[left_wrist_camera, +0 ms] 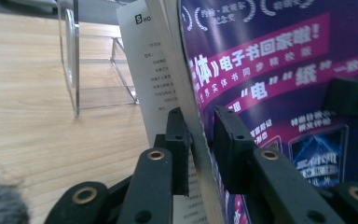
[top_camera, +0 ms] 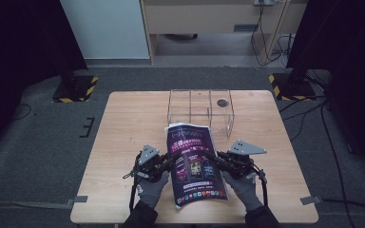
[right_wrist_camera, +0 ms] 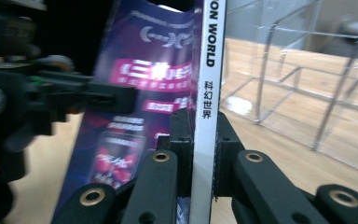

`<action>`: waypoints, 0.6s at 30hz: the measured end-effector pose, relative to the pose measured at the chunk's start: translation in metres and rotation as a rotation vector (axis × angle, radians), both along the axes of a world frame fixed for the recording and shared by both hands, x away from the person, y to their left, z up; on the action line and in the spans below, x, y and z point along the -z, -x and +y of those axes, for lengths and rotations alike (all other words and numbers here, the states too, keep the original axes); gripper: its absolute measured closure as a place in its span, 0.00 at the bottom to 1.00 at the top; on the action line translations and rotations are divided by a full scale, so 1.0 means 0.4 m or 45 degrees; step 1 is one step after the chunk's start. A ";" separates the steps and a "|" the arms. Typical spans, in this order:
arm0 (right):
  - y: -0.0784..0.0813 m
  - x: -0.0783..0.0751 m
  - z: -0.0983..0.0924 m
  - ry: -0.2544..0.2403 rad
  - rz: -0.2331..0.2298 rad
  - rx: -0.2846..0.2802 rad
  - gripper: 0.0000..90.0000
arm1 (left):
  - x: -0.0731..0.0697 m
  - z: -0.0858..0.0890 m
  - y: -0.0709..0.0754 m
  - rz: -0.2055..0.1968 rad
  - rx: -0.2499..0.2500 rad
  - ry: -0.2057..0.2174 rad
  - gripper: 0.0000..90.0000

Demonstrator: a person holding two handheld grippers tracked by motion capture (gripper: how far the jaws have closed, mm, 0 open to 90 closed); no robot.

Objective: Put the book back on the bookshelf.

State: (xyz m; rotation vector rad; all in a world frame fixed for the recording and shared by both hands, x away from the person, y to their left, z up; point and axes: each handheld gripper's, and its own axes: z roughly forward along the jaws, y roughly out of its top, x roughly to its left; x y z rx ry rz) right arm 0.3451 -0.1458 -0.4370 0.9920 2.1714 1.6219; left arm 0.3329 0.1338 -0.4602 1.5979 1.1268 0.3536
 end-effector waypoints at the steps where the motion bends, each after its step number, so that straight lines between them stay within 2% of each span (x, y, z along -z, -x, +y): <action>1: -0.001 0.001 -0.001 0.002 -0.003 -0.008 0.87 | 0.000 0.000 0.002 -0.005 0.018 0.015 0.87; 6: -0.027 0.022 -0.009 -0.008 0.109 -0.072 0.77 | 0.004 -0.003 0.009 -0.043 0.044 -0.008 0.90; 8: -0.034 0.034 -0.005 0.035 0.152 -0.083 0.74 | 0.006 -0.005 0.010 -0.045 0.060 0.000 0.91; 9: -0.034 0.042 -0.002 0.065 0.153 -0.075 0.74 | 0.006 -0.007 0.012 -0.053 0.065 -0.001 0.91; 12: -0.039 0.064 0.006 0.093 0.204 -0.065 0.73 | 0.002 -0.013 0.015 -0.070 0.074 -0.019 0.92; 14: -0.044 0.080 0.008 0.085 0.232 -0.038 0.79 | 0.002 -0.013 0.015 -0.071 0.077 -0.023 0.92; 18: -0.051 0.084 -0.001 -0.006 0.292 -0.047 0.86 | 0.001 -0.007 0.016 -0.067 0.077 -0.024 0.92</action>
